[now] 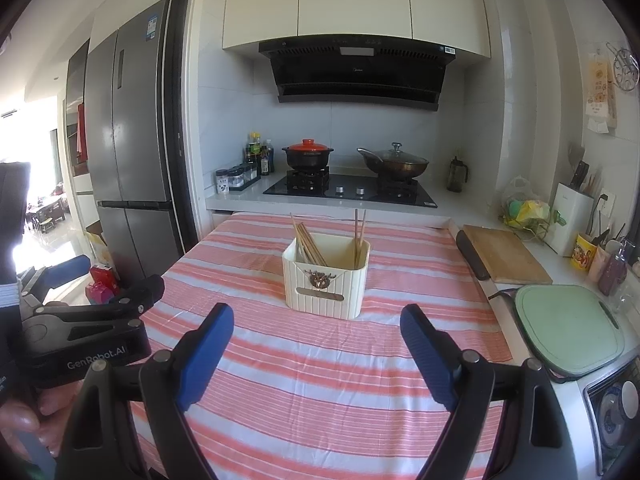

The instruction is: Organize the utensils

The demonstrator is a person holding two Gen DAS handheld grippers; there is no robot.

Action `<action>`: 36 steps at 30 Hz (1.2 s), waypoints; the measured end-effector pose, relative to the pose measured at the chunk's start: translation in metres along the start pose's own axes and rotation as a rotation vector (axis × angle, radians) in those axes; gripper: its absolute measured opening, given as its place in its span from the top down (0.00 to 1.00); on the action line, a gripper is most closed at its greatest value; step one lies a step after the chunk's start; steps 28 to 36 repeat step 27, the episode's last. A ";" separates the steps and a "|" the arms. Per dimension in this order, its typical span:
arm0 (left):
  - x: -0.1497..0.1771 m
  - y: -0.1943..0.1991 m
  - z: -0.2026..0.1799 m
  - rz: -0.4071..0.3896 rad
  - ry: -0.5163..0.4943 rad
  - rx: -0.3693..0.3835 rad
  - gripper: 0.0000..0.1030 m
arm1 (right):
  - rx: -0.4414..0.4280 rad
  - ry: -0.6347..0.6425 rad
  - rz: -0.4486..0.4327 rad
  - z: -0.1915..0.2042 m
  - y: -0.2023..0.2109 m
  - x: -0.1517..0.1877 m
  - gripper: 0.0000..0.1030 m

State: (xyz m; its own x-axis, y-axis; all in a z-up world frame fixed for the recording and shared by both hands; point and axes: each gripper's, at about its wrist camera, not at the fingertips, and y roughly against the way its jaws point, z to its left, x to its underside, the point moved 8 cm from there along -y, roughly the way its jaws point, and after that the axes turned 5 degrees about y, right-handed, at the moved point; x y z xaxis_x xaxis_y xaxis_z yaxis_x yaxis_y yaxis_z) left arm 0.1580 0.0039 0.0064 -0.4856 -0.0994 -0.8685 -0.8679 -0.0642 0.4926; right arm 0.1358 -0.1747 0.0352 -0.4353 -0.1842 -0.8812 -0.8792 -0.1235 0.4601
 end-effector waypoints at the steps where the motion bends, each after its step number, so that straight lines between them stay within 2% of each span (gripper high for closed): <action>1: 0.000 0.000 0.000 0.000 -0.001 0.000 0.00 | 0.000 -0.001 -0.001 0.000 0.000 0.000 0.15; 36: 0.002 -0.004 0.002 0.009 0.009 0.010 0.00 | 0.004 -0.001 0.011 0.002 -0.003 0.006 0.15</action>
